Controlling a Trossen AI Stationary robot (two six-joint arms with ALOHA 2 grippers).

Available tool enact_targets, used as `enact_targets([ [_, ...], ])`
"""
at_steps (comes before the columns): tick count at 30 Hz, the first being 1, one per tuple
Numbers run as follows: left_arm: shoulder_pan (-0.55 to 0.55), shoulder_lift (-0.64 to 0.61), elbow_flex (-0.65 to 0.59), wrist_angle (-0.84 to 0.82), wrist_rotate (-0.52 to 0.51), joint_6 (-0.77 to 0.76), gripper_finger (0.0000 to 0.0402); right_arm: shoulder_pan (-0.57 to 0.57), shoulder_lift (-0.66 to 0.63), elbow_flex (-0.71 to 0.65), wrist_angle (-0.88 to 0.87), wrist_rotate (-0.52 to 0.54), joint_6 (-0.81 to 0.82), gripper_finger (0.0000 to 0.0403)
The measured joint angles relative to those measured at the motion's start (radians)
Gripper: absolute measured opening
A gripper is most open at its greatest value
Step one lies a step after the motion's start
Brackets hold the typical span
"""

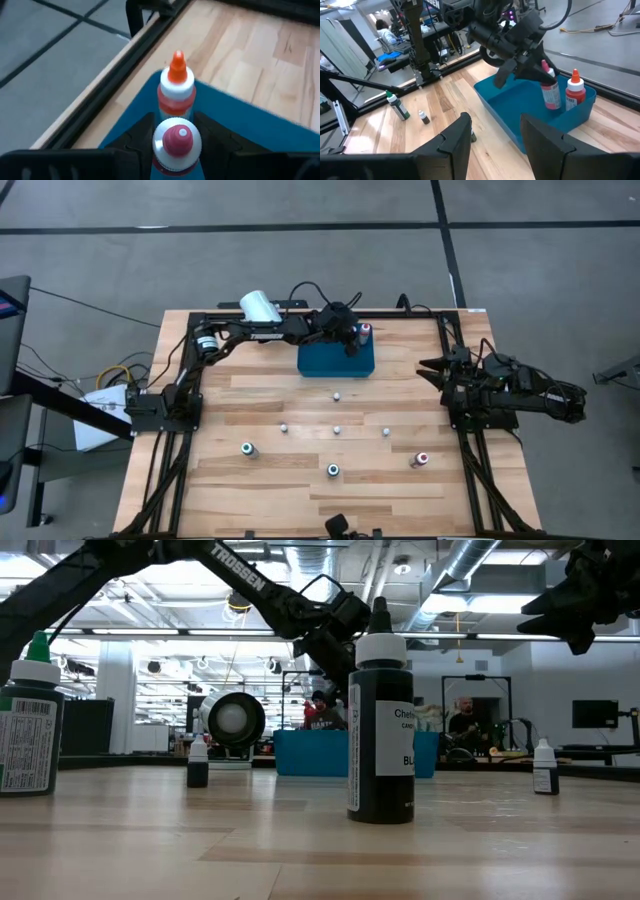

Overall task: Pick & Place food coloring
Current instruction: Put the large pink food coloring bottle into the blue bin

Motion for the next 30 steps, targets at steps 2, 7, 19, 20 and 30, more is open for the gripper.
enact_targets([
  [2,0.003,0.002,0.0,-0.003,-0.002,-0.001,0.0108,0.0,0.0,0.0,0.0,0.0,0.0,0.016],
  [7,0.009,0.004,0.0,0.016,-0.003,0.001,0.0114,0.0,0.0,0.0,0.0,0.0,0.0,0.0157],
  [19,0.015,0.004,0.0,0.033,-0.009,0.059,0.013,0.0,0.0,0.0,0.0,0.003,0.0,0.0159],
  [20,0.015,0.004,0.0,0.033,-0.009,0.061,0.0131,0.0,0.0,0.0,0.0,0.006,0.0,0.0158],
  [30,0.015,0.003,0.0,0.035,-0.009,0.079,0.0131,0.0,0.0,0.0,0.0,0.035,0.001,0.016],
])
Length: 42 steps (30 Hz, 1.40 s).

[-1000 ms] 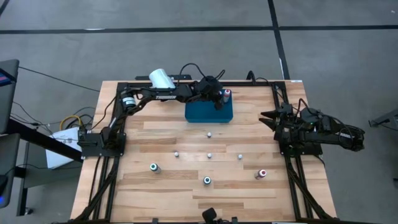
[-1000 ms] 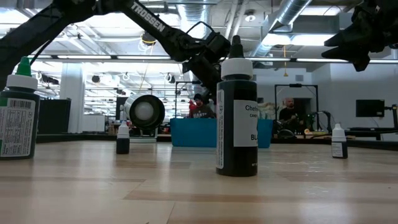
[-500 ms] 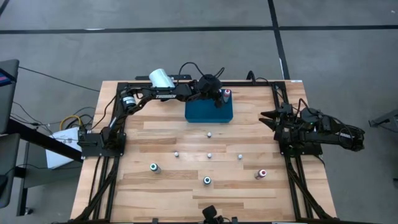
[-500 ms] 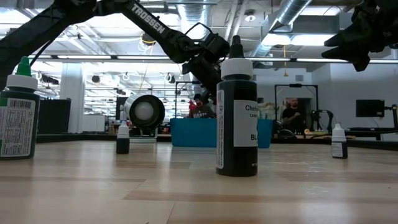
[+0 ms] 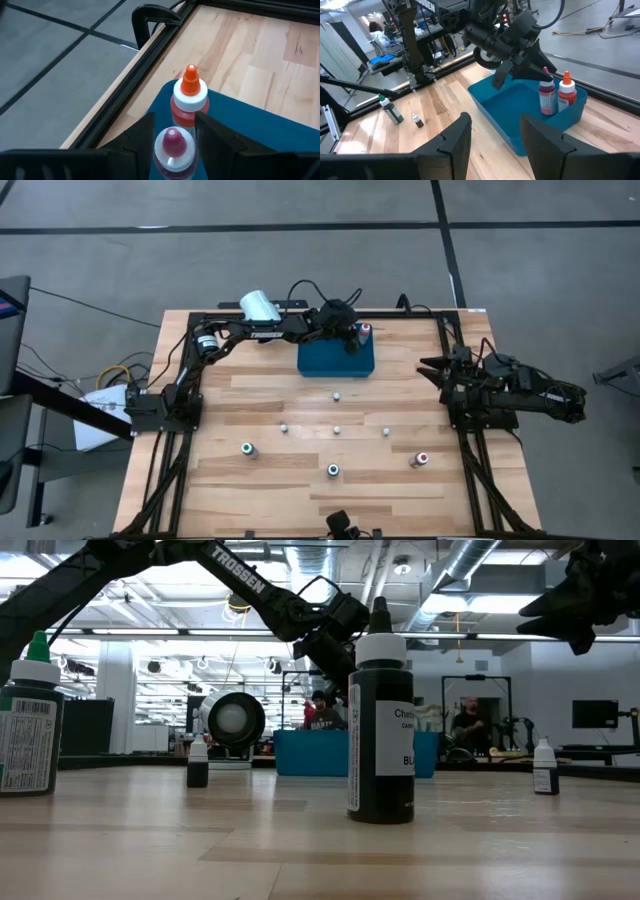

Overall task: Pick & Place food coloring
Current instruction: Put the large pink food coloring bottle into the blue bin, then put the large green food coloring bottle into the blue bin

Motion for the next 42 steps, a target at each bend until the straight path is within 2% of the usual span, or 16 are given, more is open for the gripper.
enact_targets([
  [14,0.0,0.0,0.002,0.048,-0.016,0.002,0.0131,0.0,0.0,0.0,0.0,0.0,0.0,0.016],
  [21,-0.001,-0.001,0.087,-0.031,-0.022,0.045,0.0132,0.0,0.0,0.0,-0.001,0.0,0.0,0.0157],
  [25,-0.002,-0.001,0.181,-0.173,-0.023,0.051,0.0132,0.0,0.0,0.0,-0.003,-0.001,0.0,0.0159],
  [35,-0.01,-0.002,0.461,-0.716,-0.023,-0.019,0.0132,0.0,0.0,0.0,-0.002,-0.011,0.0,0.0157],
  [42,-0.072,-0.002,0.615,-1.046,-0.028,-0.108,0.0132,0.0,0.0,0.0,0.0,-0.011,0.0,0.016],
])
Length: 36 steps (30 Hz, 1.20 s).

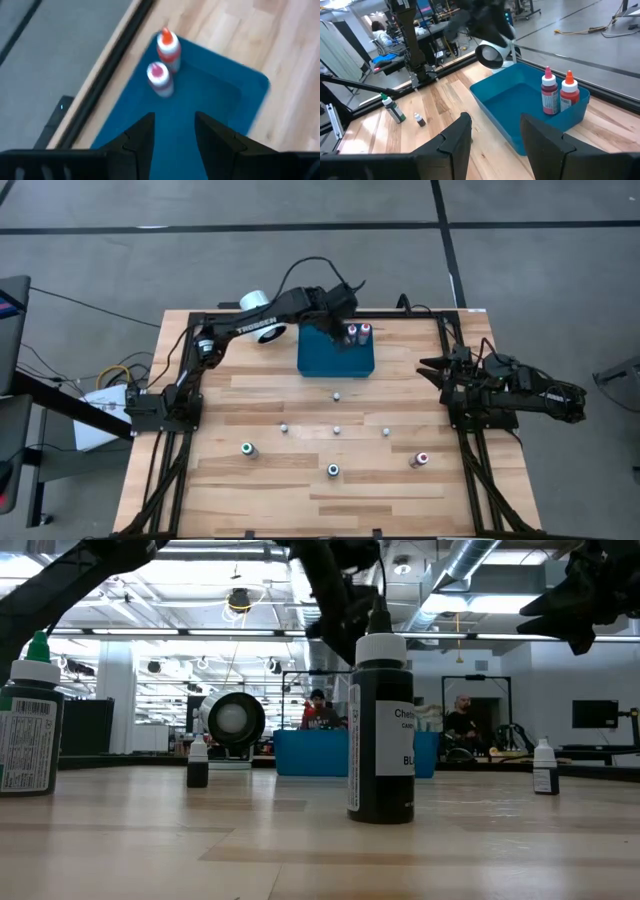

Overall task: Pick & Place food coloring
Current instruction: Put the large green food coloring bottle into the blue bin

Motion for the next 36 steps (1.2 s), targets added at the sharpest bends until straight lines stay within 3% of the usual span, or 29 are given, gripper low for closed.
enact_targets([
  [9,-0.164,-0.009,0.046,-0.187,-0.162,-0.052,0.0132,0.0,0.0,0.0,0.0,-0.002,0.0,0.0157],
  [24,-0.331,-0.018,0.037,-0.498,-0.273,-0.23,0.0132,0.0,0.0,0.0,0.0,-0.002,0.0,0.0157],
  [30,-0.383,-0.137,-0.046,-0.493,-0.315,-0.303,0.0132,0.0,0.0,0.0,0.0,-0.002,0.0,0.016],
  [36,-0.417,-0.326,-0.256,-0.493,-0.362,-0.47,0.0132,0.0,0.0,0.0,0.0,-0.002,0.0,0.0157],
])
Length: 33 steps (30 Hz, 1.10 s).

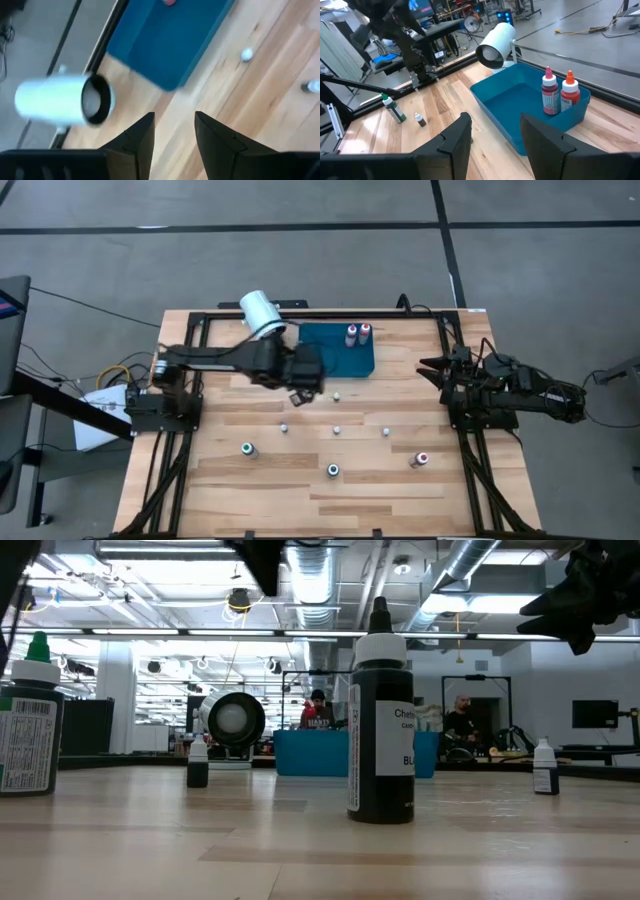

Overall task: Pick & Place food coloring
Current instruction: Put the large green food coloring bottle into the blue bin

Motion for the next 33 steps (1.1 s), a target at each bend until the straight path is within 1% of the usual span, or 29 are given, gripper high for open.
enact_targets([
  [4,-0.025,-0.151,-0.207,0.073,-0.019,-0.104,0.0132,0.0,0.0,0.0,0.0,0.0,0.0,0.0159],
  [8,-0.053,-0.302,-0.417,0.165,-0.015,-0.188,0.0132,0.0,0.0,0.0,0.0,0.0,0.0,0.016],
  [10,-0.07,-0.368,-0.511,0.204,0.005,-0.233,0.0132,0.0,0.0,0.0,0.0,0.0,0.0,0.0159],
  [13,-0.098,-0.459,-0.624,0.236,0.036,-0.286,0.0132,0.0,0.0,0.0,0.0,0.0,0.0,0.0157],
  [16,-0.134,-0.541,-0.708,0.24,0.051,-0.358,0.0132,0.0,0.0,0.0,0.0,0.001,0.0,0.0157],
  [21,-0.216,-0.664,-0.792,0.241,0.065,-0.468,0.0132,0.0,0.0,0.0,0.0,0.001,0.0,0.016],
  [25,-0.287,-0.717,-0.806,0.24,0.066,-0.554,0.0132,0.0,0.0,0.0,0.0,0.001,0.0,0.0159],
  [31,-0.404,-0.729,-0.806,0.238,0.064,-0.674,0.0132,0.0,0.0,0.0,0.0,0.001,0.0,0.0157],
  [33,-0.452,-0.726,-0.806,0.236,0.039,-0.724,0.0132,0.0,0.0,0.0,0.0,0.001,0.0,0.0159],
])
